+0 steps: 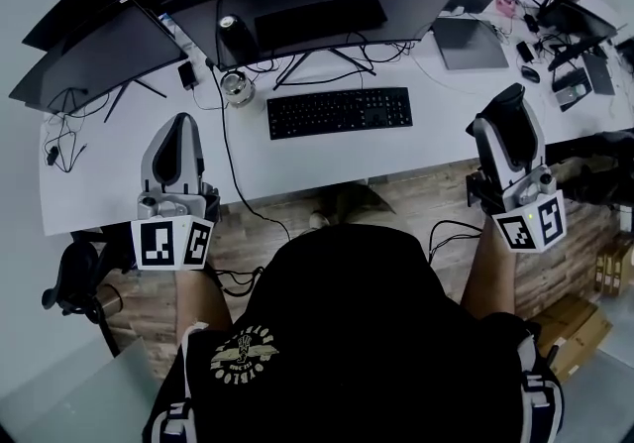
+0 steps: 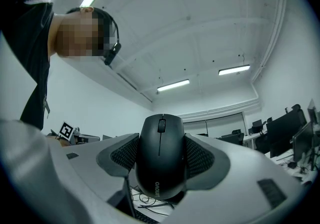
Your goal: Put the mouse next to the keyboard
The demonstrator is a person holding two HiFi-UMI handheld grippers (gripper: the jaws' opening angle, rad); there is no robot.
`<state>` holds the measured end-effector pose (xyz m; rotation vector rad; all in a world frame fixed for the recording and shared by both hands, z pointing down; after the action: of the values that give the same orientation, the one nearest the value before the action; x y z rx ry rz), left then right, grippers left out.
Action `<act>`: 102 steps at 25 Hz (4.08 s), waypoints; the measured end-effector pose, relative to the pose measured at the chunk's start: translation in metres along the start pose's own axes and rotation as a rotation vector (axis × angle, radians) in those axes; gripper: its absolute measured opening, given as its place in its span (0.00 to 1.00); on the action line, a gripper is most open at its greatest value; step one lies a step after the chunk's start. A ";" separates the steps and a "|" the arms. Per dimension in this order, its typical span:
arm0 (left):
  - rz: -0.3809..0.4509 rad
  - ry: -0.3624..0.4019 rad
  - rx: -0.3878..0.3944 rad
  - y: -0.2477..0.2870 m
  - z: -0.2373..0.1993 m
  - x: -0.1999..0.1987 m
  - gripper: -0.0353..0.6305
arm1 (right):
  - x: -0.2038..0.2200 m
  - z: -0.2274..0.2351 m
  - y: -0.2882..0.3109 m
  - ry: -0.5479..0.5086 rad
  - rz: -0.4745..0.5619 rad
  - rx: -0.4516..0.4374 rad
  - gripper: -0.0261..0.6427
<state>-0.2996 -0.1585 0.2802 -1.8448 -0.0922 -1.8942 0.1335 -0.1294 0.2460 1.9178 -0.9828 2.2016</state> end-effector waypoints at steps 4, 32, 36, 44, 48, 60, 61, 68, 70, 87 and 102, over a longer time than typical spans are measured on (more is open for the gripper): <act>0.001 0.007 -0.004 0.019 0.001 0.003 0.06 | 0.004 0.016 0.013 0.006 0.007 -0.011 0.46; -0.034 0.017 -0.032 0.116 0.021 0.041 0.06 | 0.078 0.131 0.060 0.037 -0.132 0.012 0.46; -0.045 0.017 -0.036 0.118 0.021 0.046 0.06 | 0.096 0.141 0.057 0.047 -0.166 0.030 0.46; -0.066 0.019 -0.039 0.122 0.022 0.051 0.06 | 0.136 0.157 0.045 0.072 -0.258 0.074 0.46; -0.074 0.021 -0.035 0.123 0.022 0.053 0.06 | 0.154 0.160 0.038 0.075 -0.302 0.092 0.46; -0.096 0.033 -0.028 0.128 0.021 0.056 0.06 | 0.220 0.180 0.011 0.118 -0.413 0.149 0.46; -0.096 0.034 -0.027 0.128 0.021 0.056 0.06 | 0.226 0.181 0.009 0.119 -0.426 0.153 0.46; -0.105 0.036 -0.027 0.132 0.020 0.059 0.06 | 0.266 0.189 -0.009 0.139 -0.519 0.183 0.46; -0.111 0.034 -0.030 0.132 0.019 0.062 0.06 | 0.280 0.190 -0.014 0.149 -0.550 0.192 0.47; -0.110 0.044 -0.067 0.126 0.003 0.058 0.06 | 0.396 0.196 -0.066 0.221 -0.810 0.274 0.47; -0.136 0.057 -0.104 0.116 -0.014 0.057 0.06 | 0.479 0.196 -0.119 0.252 -1.064 0.316 0.47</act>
<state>-0.2657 -0.2817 0.3002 -1.8933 -0.1037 -2.0794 0.2489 -0.3009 0.7350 1.5793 0.4054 1.8526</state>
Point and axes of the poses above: the fingertips, and each gripper's own axes: y forward along the fingers, z to its right, x out of its underside, the point moved 4 cm from there along -y, backward along the fingers, and after that the axes turned 13 degrees about z, right-handed, at the moved point
